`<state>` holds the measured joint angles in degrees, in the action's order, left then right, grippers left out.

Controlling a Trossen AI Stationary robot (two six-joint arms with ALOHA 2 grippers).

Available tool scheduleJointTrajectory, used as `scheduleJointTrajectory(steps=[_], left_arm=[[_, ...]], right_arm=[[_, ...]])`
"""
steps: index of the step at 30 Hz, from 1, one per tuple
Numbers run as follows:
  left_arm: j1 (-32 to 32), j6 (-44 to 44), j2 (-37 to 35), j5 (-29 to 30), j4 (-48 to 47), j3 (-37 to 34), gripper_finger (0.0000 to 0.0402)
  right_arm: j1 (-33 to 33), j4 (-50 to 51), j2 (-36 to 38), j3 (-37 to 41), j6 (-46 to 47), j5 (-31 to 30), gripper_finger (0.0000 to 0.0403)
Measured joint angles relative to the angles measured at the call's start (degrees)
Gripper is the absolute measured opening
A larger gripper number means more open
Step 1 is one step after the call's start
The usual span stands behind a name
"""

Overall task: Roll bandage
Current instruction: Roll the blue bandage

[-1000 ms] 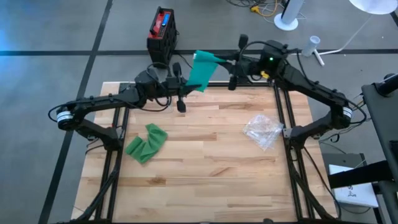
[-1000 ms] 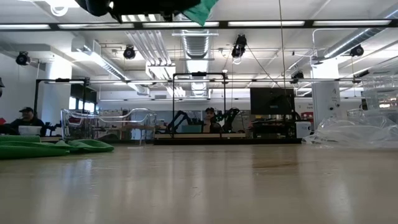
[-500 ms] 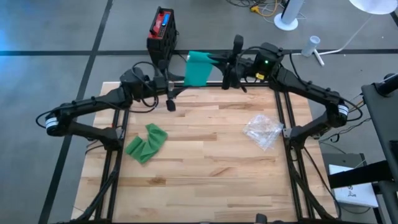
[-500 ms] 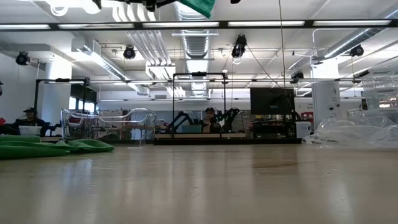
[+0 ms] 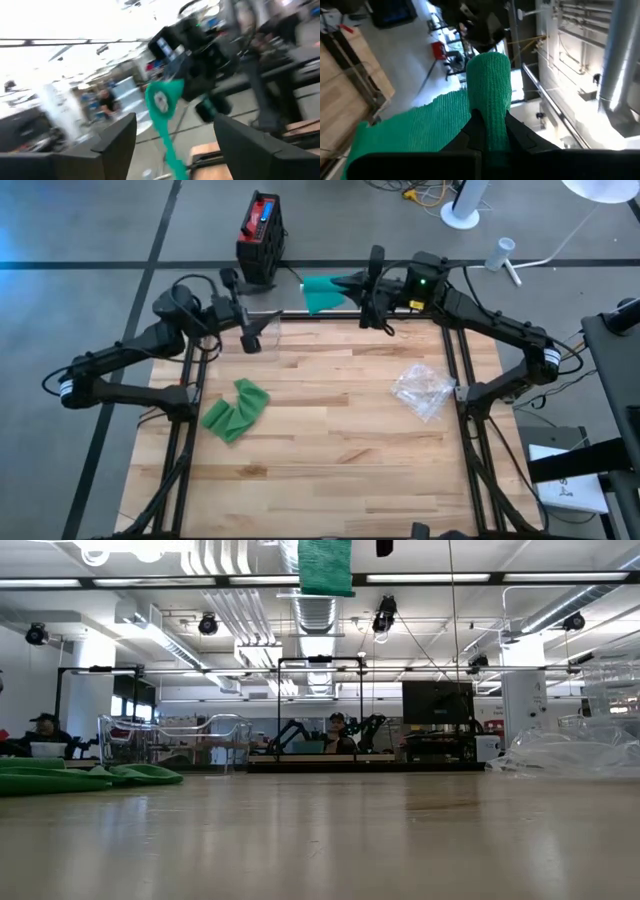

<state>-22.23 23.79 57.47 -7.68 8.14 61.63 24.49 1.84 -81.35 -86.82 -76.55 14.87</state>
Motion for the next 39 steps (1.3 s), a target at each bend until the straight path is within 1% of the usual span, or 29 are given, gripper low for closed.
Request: scheduleJointTrajectory(steps=[4, 7, 10, 12, 15, 19, 21, 24, 25, 27, 31, 35, 39], left_arm=[[0.01, -5.24, 3.29, -7.34, -1.37, 2.65, 0.0258], [0.05, -8.21, 6.23, -9.82, -2.55, 4.96, 0.0259], [-0.01, -10.39, 8.87, -9.86, -3.56, 7.46, 0.0259], [-0.3, -11.31, 10.47, -9.81, -5.61, 9.57, 0.0259], [-0.78, -11.46, 12.81, -9.47, -9.09, 13.39, 0.0262], [-1.46, -10.38, 14.99, -9.18, -12.02, 16.22, 0.0272], [-1.57, -8.5, 15.14, -7.36, -14.52, 16.84, 0.0277], [-1.56, -4.72, 14.99, -2.1, -15.16, 16.85, 0.0282], [-1.56, -3.87, 14.91, -1.47, -15.07, 16.42, 0.0282], [-1.59, -3.15, 15.14, -2.04, -14.08, 15.44, 0.028], [-1.59, -2.84, 16.17, -6.46, -11.46, 13.68, 0.027], [-1.62, -2.84, 17.33, -6.8, -10.46, 12.87, 0.0248], [-1.6, -2.84, 18.19, -6.98, -10.13, 12.92, 0.021]], right_arm=[[0.0, 1.45, -0.1, 0.21, -3.97, 1.79, 0.0024], [-0.16, 2.49, -0.14, 0.21, -7.29, 2.13, 0.0024], [-0.34, 3.38, -0.14, 0.22, -9.92, 2.62, 0.0024], [-0.61, 3.66, -0.14, 0.23, -10.03, 3.15, 0.0026], [-0.72, 4.51, -0.14, 0.23, -10.03, 3.39, 0.0024], [-0.88, 7.25, -0.16, 0.23, -10.03, 3.6, 0.0024], [-0.94, 8.3, -0.14, 0.23, -9.72, 3.67, 0.0024], [-0.87, 8.85, -0.14, 0.23, -8.99, 3.1, 0.0025], [-0.87, 9.04, -0.14, 0.24, -8.99, 3.04, 0.0024], [-0.85, 9.36, -0.14, 0.26, -9.35, 2.91, 0.0024], [-0.9, 9.17, -0.14, 0.27, -9.6, 3.45, 0.0024], [-1.32, 9.31, -0.14, 0.28, -9.51, 3.66, 0.0024], [-1.55, 10.42, -0.14, 0.27, -9.12, 3.55, 0.0024]])
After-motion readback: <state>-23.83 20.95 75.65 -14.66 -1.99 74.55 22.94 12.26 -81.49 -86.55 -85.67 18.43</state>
